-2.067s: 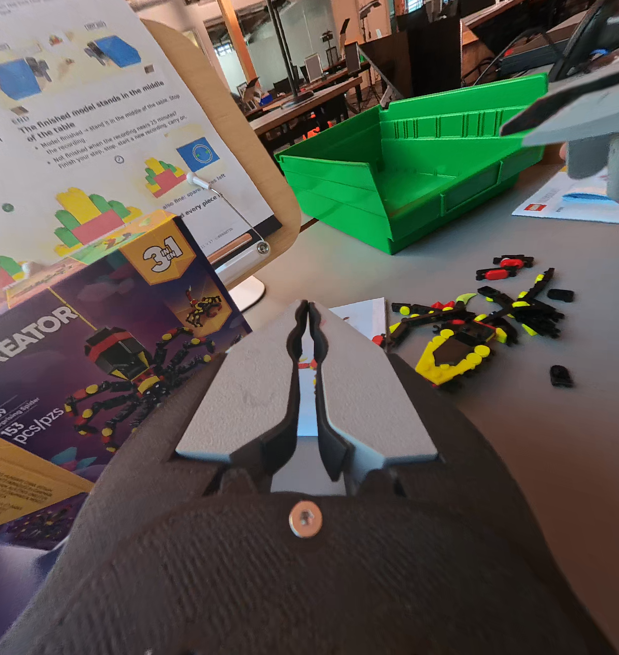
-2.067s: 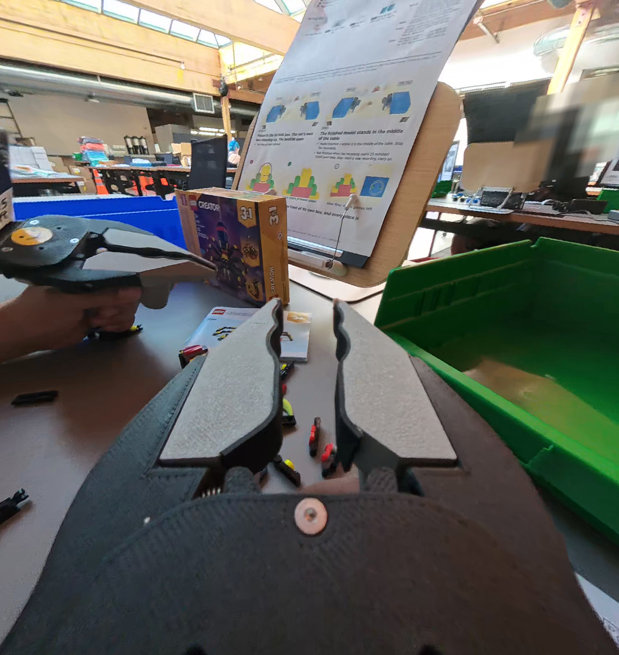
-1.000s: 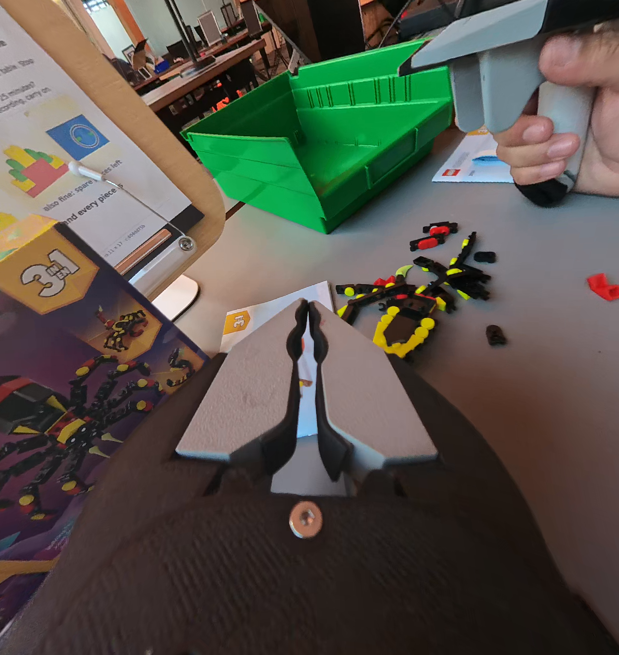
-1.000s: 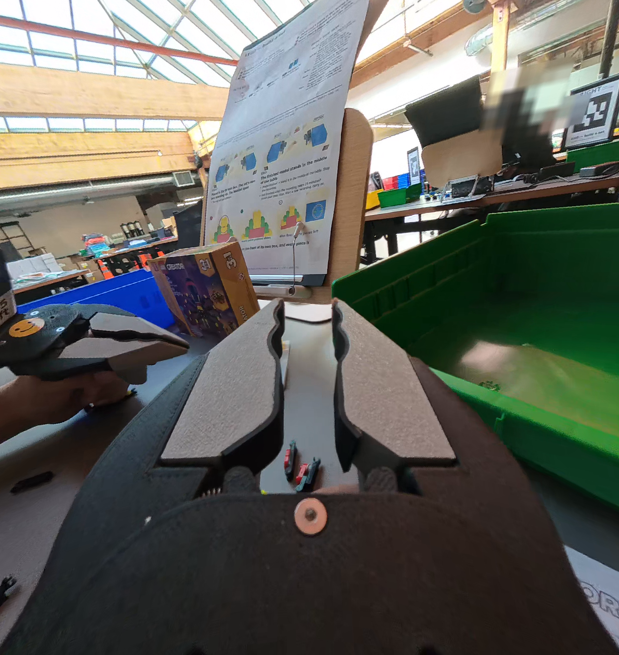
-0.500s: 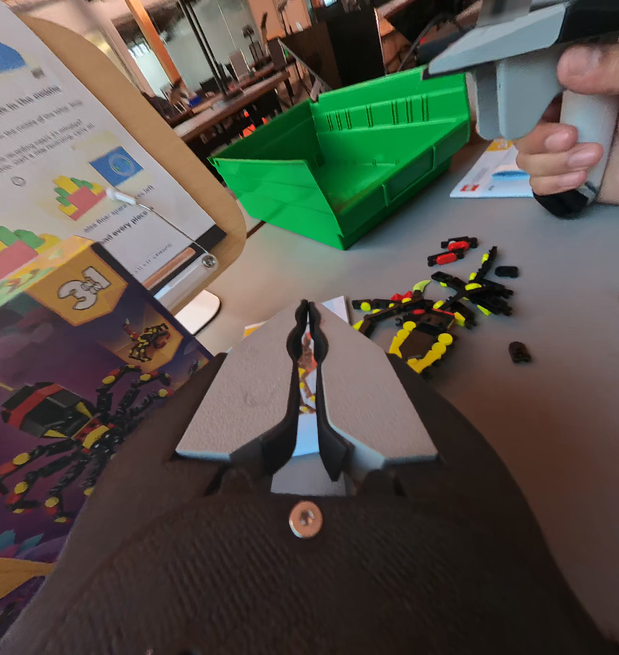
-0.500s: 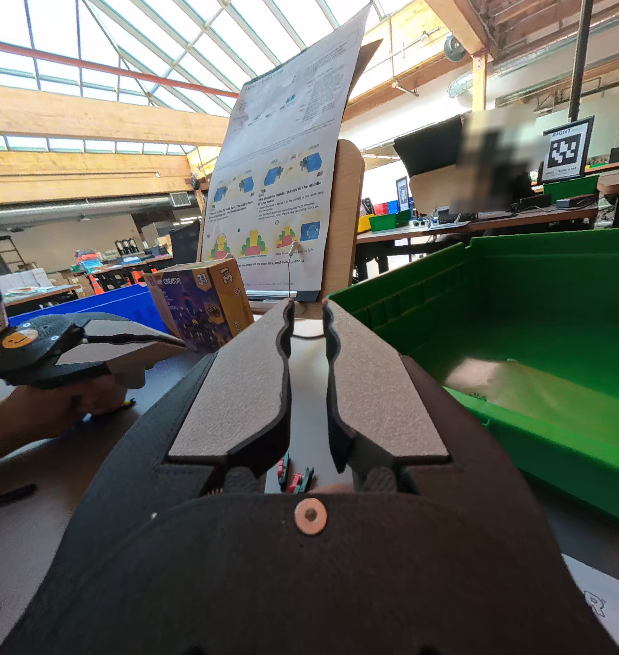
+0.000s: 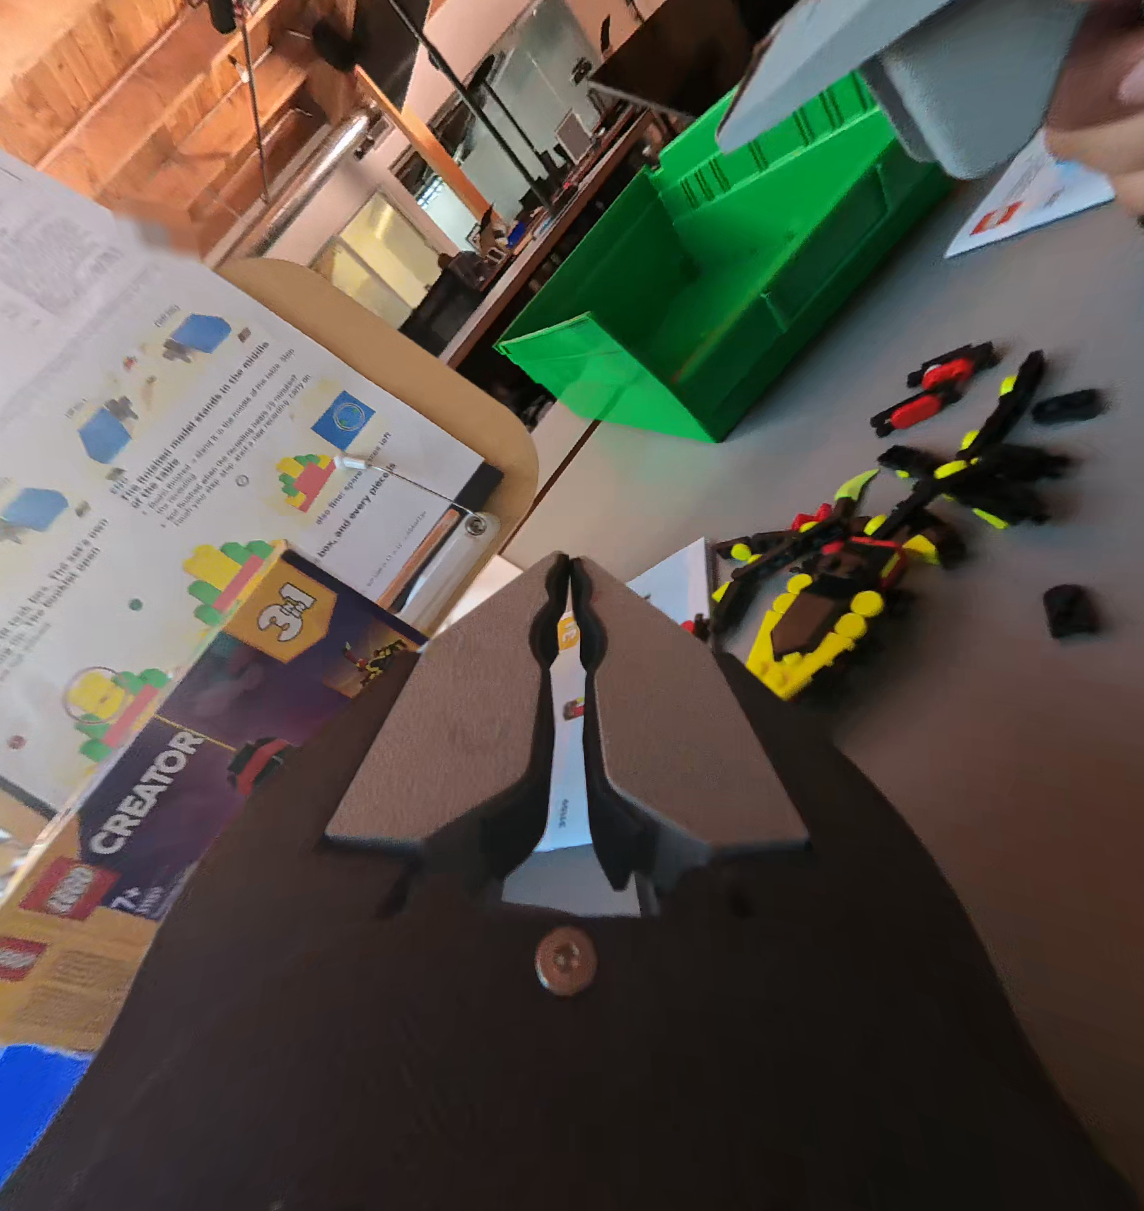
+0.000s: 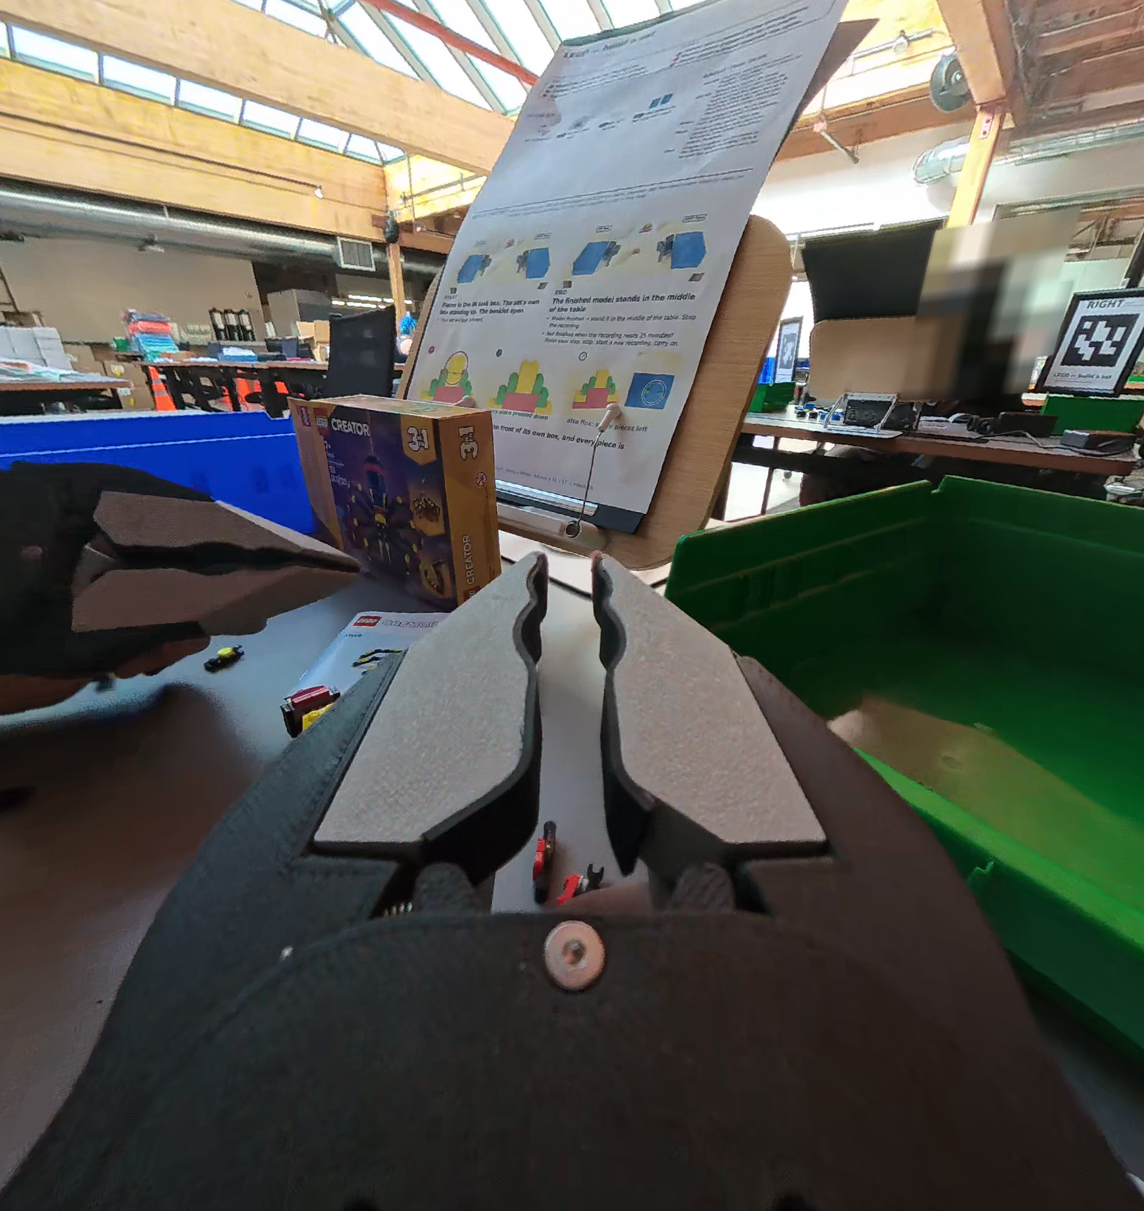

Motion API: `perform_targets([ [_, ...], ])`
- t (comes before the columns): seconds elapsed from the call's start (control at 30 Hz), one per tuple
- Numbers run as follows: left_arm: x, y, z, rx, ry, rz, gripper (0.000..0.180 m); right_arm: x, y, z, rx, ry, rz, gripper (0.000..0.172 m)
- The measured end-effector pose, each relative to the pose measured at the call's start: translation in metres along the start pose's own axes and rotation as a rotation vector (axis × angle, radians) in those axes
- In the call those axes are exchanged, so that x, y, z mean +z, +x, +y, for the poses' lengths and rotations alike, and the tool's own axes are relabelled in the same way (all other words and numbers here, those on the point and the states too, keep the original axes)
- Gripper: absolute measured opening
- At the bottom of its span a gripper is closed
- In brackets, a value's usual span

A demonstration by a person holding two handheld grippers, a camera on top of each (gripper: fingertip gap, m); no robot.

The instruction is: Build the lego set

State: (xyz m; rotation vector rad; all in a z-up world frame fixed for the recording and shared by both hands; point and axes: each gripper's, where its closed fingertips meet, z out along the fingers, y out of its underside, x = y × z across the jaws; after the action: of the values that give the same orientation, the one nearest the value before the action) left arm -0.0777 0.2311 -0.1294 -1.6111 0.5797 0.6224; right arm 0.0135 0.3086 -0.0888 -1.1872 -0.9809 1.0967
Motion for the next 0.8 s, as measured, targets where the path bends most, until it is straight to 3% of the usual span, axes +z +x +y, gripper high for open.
perform_targets([
  [0.4, 0.005, 0.018, 0.002, 0.327, -0.058, -0.056, 0.0, 0.004, 0.004, 0.008, -0.007, -0.059, 0.004, 0.008],
  [0.8, 0.003, 0.009, -0.002, 0.298, -0.03, -0.081, 0.0, 0.003, 0.004, 0.007, -0.003, -0.055, 0.003, 0.006],
])
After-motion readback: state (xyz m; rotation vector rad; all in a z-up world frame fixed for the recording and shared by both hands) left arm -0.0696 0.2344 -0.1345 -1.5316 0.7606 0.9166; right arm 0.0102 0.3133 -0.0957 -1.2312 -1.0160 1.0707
